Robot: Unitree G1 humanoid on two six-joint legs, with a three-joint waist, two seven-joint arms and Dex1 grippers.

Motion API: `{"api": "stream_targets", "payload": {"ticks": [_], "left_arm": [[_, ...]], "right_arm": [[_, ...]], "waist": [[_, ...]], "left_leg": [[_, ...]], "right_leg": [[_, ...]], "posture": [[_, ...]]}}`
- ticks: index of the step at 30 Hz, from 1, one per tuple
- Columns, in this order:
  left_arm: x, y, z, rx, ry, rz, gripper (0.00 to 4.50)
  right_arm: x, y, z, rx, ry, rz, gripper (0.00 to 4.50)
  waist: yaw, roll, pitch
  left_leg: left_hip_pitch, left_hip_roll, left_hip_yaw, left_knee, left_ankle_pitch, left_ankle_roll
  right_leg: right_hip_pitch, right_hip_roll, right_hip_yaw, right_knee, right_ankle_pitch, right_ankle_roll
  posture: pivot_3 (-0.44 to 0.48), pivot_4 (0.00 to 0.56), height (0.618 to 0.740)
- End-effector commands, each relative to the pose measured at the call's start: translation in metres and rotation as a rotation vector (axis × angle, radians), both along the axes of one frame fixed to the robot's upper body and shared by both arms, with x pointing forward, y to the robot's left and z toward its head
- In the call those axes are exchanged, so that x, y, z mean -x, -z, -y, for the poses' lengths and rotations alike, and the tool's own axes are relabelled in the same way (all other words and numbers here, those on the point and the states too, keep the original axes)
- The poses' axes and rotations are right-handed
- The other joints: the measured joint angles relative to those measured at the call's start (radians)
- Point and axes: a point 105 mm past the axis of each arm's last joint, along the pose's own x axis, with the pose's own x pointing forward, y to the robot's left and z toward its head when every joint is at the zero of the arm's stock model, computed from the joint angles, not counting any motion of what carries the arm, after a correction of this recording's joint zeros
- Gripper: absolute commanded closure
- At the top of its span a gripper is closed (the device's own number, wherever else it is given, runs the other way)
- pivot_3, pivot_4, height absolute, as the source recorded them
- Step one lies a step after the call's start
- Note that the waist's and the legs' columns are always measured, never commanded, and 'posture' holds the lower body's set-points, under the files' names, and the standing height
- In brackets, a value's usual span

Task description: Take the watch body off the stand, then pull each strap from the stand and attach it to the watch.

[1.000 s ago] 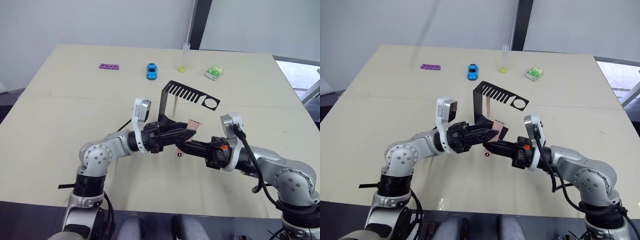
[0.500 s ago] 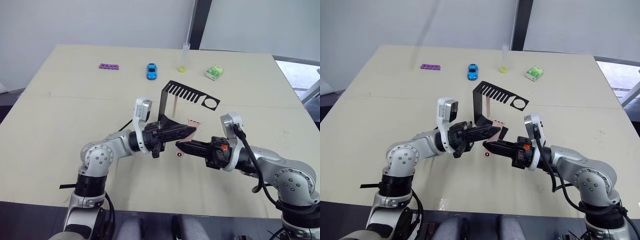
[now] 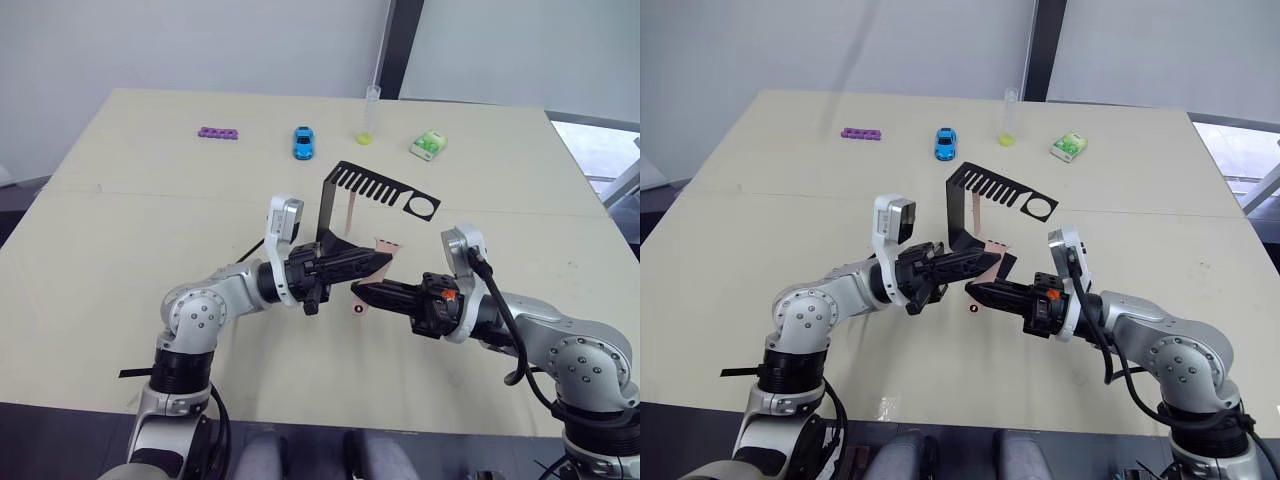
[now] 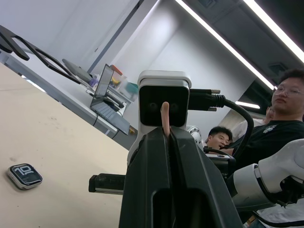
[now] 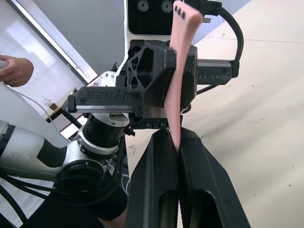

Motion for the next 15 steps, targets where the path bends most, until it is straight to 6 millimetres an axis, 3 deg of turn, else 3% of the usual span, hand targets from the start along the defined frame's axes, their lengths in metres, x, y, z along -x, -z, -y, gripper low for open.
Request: {"api": "stream_targets", "payload": {"ticks": [1,4,7,11,15], "left_arm": [[0.006,-0.012,-0.001,0.038,0.022,0.047,4.48],[0.003,-0.010,-0.005,0.016,0.000,0.068,4.50],[0.002,-0.008,-0.010,-0.005,-0.018,0.085,4.50],[0.005,-0.003,-0.016,-0.069,-0.011,0.150,4.50],[0.003,0.002,-0.017,-0.125,-0.011,0.220,4.50]], "right_arm": [[0.007,-0.011,0.002,0.000,0.010,0.072,4.50],[0.015,-0.013,0.011,0.002,0.061,0.080,3.59],[0.024,-0.007,0.027,0.034,0.176,0.084,2.11],[0.032,0.018,0.055,0.158,0.418,0.054,0.21],[0.020,0.048,0.081,0.283,0.823,0.023,0.05]], "waist": [[0.000,0.000,0.000],[0.001,0.000,0.000],[0.005,0.000,0.000],[0.009,0.000,0.000],[0.001,0.000,0.000]], "left_leg": [[0.000,0.000,0.000,0.000,0.000,0.000],[0.000,0.000,0.000,-0.001,0.000,0.000],[0.000,0.000,-0.001,-0.003,0.000,0.000],[0.000,0.000,-0.001,-0.005,0.000,0.000],[0.003,0.000,-0.001,-0.007,0.001,-0.002]], "right_leg": [[0.000,0.000,0.000,0.000,0.000,0.000],[0.000,0.000,0.000,0.000,0.000,0.000],[0.001,0.000,-0.001,0.000,0.000,0.000],[0.002,0.000,0.000,-0.002,0.000,0.000],[0.004,0.000,0.000,-0.003,0.000,0.000]], "posture": [[0.000,0.150,0.740],[0.000,0.150,0.740],[0.000,0.150,0.740],[0.000,0.150,0.740],[0.000,0.150,0.740]]}}
